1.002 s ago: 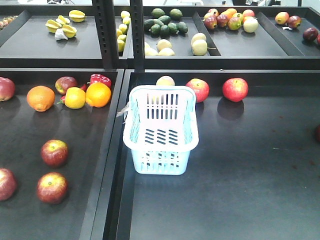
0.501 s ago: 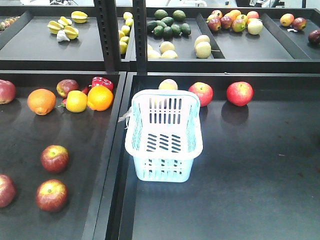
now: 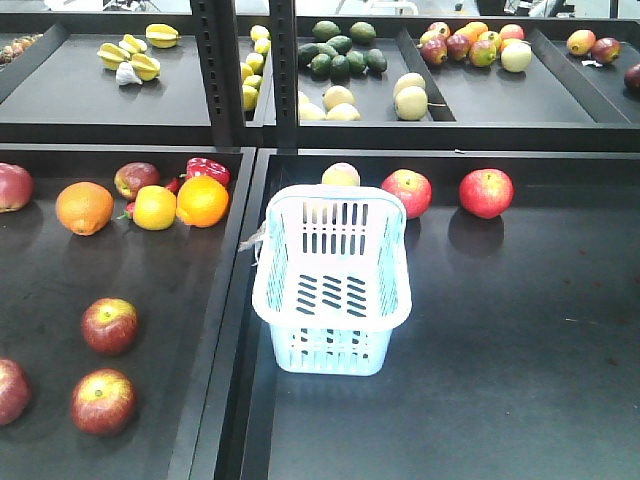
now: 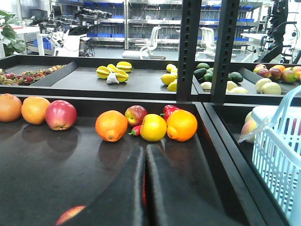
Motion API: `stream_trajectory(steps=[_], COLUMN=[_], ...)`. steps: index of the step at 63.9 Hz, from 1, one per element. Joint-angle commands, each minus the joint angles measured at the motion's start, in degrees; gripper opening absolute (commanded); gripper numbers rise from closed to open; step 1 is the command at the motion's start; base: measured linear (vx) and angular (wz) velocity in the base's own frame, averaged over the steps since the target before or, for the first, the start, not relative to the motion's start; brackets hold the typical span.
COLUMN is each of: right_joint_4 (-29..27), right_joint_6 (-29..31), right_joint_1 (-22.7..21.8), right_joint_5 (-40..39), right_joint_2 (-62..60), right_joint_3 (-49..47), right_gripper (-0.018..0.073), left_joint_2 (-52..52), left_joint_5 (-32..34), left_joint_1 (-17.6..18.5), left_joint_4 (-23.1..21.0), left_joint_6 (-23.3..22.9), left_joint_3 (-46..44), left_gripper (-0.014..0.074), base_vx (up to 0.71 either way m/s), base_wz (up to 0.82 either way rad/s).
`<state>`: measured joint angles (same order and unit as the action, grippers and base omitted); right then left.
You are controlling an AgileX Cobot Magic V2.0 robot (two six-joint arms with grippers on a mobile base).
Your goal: Pick three apples into basket with both arms
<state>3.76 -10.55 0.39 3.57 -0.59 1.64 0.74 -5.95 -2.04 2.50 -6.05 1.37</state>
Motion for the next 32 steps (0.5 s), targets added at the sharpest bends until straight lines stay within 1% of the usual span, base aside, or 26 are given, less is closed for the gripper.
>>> stream_trajectory(steps=[1,32], right_joint_4=[0.5,0.5], right_joint_6=[0.6,0.6], right_joint_1=[-0.4,-0.4], right_joint_5=[-3.9,-3.9], right_joint_2=[-0.6,-0.6], right_joint_3=[0.7,0.7], right_gripper=[-0.0004,-0.0004], left_joint_2=[0.7,0.7], left_joint_5=[4.4,4.4], left_joint_1=[0.1,0.1], left_joint_4=[-0.5,-0.5], left_joint_6=[-0.2,-0.2], left_joint_3=[1.3,1.3], left_gripper=[-0.0006,-0.0006], base_vx=[0.03,0.02], base_wz=[0.01,0.01])
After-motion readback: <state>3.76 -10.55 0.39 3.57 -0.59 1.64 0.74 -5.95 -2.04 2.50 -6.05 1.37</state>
